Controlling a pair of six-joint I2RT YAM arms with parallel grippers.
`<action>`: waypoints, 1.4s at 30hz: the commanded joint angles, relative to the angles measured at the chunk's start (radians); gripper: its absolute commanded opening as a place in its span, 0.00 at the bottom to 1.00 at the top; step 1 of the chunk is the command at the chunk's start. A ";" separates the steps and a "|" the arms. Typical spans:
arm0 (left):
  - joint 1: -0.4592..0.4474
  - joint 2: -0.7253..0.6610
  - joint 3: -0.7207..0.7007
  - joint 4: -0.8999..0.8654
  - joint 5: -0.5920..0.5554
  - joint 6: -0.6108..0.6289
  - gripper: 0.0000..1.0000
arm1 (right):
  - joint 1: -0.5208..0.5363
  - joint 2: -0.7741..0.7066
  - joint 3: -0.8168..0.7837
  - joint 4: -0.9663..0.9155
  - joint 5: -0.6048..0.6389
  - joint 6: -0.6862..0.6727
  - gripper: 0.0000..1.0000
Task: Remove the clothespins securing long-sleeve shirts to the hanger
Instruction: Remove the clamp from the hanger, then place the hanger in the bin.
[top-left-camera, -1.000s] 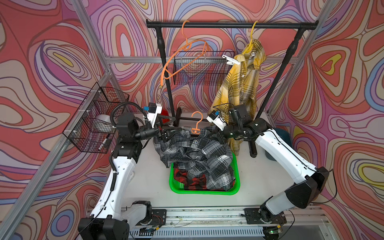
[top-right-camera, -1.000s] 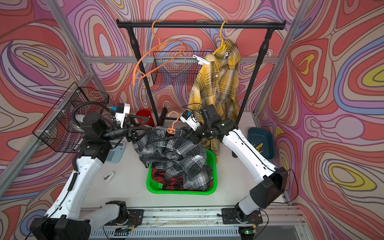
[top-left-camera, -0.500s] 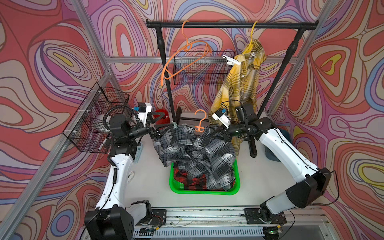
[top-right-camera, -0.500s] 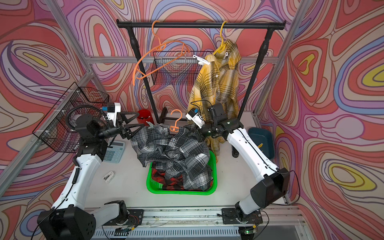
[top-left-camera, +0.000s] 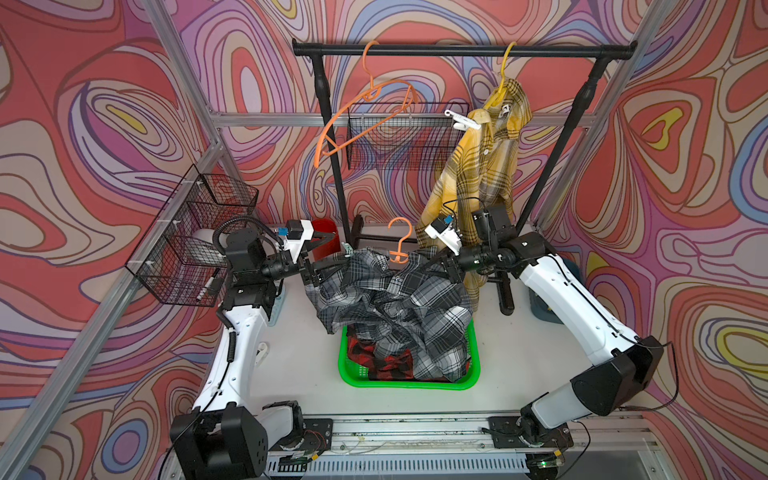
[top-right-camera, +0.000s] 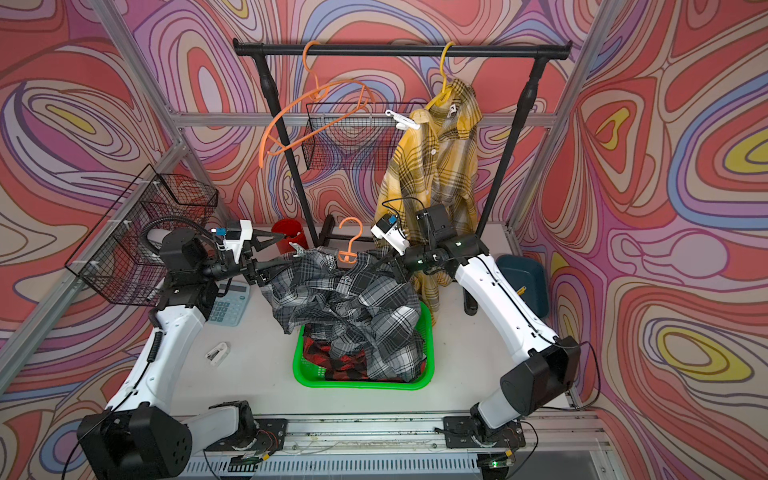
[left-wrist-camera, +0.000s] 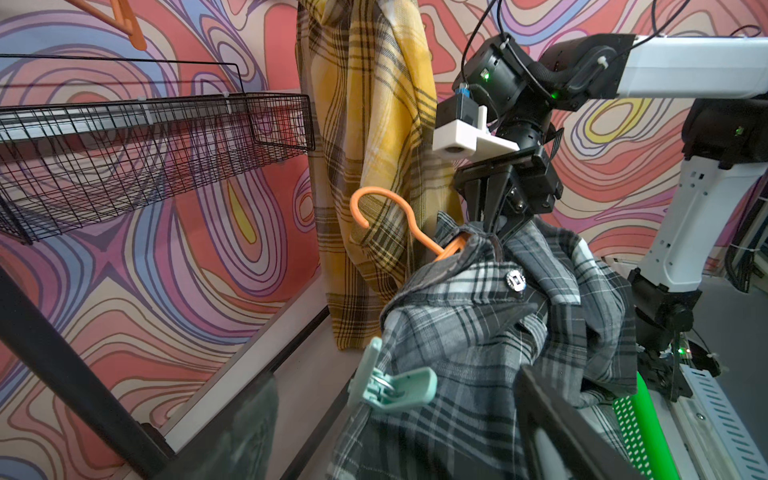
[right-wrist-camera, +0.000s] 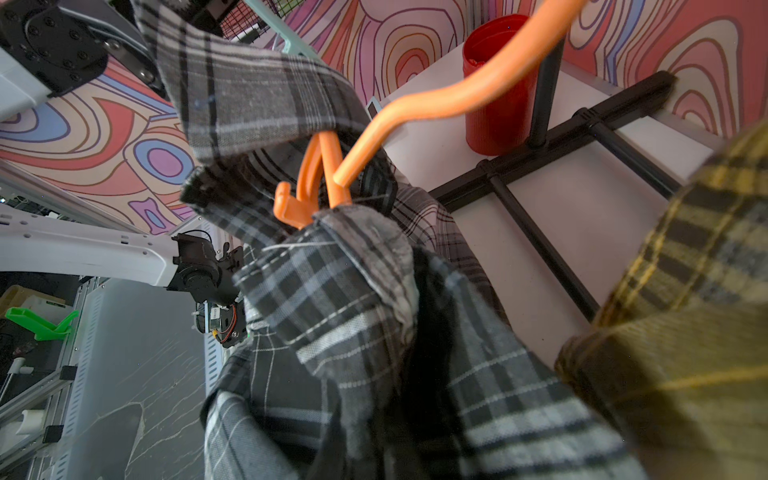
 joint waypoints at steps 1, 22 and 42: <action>0.002 0.031 0.015 -0.055 0.037 0.100 0.80 | -0.006 0.009 0.036 0.005 -0.047 -0.006 0.00; -0.057 0.120 0.089 -0.106 0.046 0.164 0.55 | 0.039 0.043 0.051 -0.033 -0.038 -0.030 0.00; -0.084 0.106 0.134 -0.231 -0.006 0.258 0.02 | 0.040 0.027 0.013 -0.013 -0.015 -0.020 0.00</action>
